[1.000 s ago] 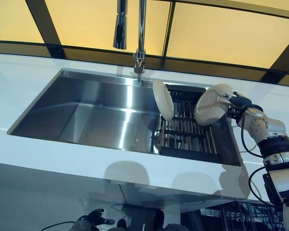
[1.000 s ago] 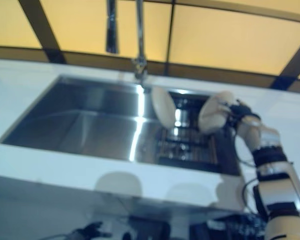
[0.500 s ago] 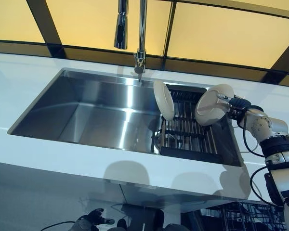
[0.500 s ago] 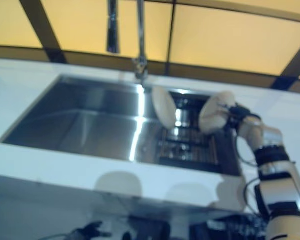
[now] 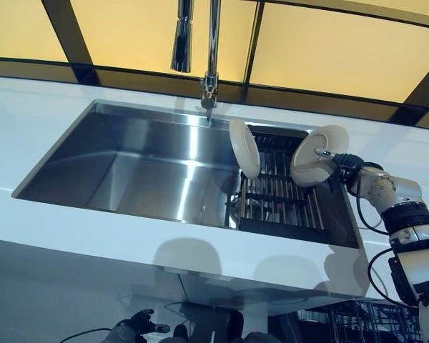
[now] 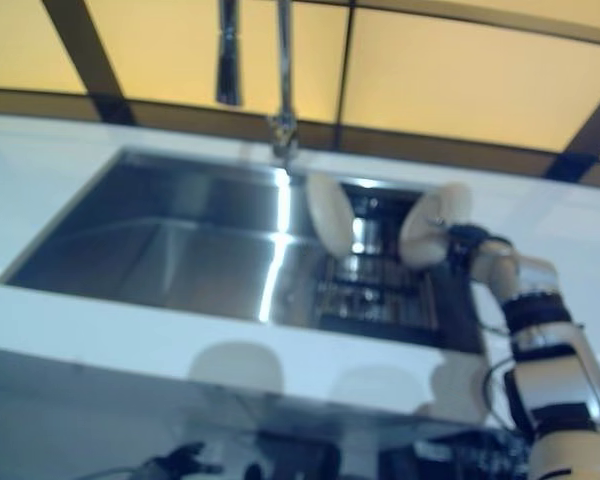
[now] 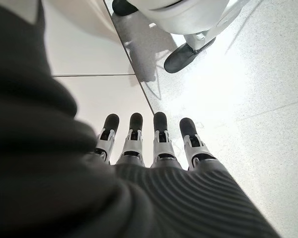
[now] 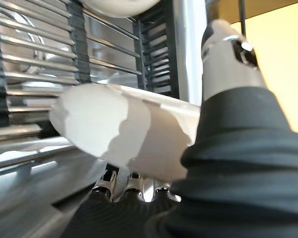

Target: Take plates into dishwasher

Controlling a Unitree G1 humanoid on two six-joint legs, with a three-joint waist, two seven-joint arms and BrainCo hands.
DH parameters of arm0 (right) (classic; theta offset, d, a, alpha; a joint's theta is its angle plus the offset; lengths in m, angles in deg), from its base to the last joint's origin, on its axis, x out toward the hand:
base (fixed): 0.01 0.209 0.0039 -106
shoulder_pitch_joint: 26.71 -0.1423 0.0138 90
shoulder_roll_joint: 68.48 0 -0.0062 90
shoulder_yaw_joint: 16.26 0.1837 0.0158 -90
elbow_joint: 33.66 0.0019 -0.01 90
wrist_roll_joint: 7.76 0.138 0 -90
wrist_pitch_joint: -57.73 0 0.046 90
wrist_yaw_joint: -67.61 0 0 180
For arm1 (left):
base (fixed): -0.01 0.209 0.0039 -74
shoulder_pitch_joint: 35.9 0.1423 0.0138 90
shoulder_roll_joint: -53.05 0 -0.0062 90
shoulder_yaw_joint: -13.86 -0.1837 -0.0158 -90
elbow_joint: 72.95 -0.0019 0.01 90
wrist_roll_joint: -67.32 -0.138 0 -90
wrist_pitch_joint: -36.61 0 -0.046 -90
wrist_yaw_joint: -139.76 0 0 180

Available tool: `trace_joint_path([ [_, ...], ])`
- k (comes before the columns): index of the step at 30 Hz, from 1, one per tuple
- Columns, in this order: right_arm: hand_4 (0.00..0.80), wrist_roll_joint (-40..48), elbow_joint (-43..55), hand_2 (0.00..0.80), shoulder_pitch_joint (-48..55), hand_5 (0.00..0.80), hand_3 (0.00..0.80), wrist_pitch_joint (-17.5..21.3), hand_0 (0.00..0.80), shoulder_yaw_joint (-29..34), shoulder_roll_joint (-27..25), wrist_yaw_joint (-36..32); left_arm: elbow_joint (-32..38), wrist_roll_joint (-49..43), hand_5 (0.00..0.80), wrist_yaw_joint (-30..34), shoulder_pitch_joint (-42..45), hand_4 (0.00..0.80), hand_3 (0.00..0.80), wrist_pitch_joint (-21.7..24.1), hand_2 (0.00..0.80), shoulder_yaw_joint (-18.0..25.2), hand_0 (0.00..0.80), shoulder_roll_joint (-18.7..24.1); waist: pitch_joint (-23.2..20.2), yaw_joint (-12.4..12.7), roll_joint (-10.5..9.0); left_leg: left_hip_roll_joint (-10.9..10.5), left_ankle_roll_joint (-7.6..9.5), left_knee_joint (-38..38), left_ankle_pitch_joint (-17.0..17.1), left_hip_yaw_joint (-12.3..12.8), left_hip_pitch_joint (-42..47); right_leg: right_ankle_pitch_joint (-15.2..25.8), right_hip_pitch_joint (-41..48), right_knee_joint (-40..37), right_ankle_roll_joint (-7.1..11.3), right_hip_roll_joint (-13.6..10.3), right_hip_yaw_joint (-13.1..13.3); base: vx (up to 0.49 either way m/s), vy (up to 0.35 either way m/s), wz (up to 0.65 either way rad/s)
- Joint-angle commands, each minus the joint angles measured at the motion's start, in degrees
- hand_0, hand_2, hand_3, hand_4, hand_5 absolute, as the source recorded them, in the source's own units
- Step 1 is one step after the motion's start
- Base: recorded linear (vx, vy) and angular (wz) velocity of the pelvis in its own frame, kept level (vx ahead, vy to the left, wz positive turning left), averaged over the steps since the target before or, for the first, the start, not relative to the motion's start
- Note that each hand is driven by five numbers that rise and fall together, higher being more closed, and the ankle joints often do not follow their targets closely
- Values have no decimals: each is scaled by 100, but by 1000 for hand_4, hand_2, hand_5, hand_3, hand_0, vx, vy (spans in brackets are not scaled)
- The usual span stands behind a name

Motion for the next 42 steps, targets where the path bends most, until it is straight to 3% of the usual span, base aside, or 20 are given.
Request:
trace_joint_path([
  [1, 0, -50, -338, 0, -746, 0, 0, 153, 0, -90, -126, 104, 90, 223, 0, -78, -380, 0, 0, -4, 0, -408, 0, 152, 167, 267, 13, -325, 533, 209, -780, 408, -184, -930, 105, 429, 202, 41, 174, 0, 0, 0],
  [32, 0, 225, -353, 0, -912, 0, 0, 636, 0, 36, 154, 1322, 107, 358, 0, -89, -479, 0, 0, -40, 0, -510, 0, 107, 174, 293, 90, -343, 548, 165, -749, 374, -223, -912, 57, 432, 197, 23, 180, -1, 1, 0],
  [33, 119, 233, -338, 119, -911, 119, 119, 691, 119, 34, 173, 1379, 104, 363, 0, -94, -488, 0, 0, -41, 0, -514, 0, 99, 174, 292, 93, -344, 551, 165, -746, 377, -229, -909, 52, 433, 197, 21, 181, 0, 0, 0],
  [37, 342, 146, -286, 342, -880, 342, 342, 736, 342, 70, 192, 1469, 116, 356, 0, -88, -478, 0, 0, -39, 0, -504, 0, 97, 178, 293, 101, -349, 551, 171, -749, 367, -239, -909, 44, 437, 198, 18, 178, 0, 0, 0],
  [42, 471, 15, -227, 471, -868, 471, 471, 747, 471, 34, 202, 1546, 119, 360, 0, -74, -481, 0, 0, -51, 0, -497, 0, 91, 166, 291, 104, -353, 554, 158, -749, 367, -235, -911, 42, 433, 197, 16, 179, 0, 0, 0],
])
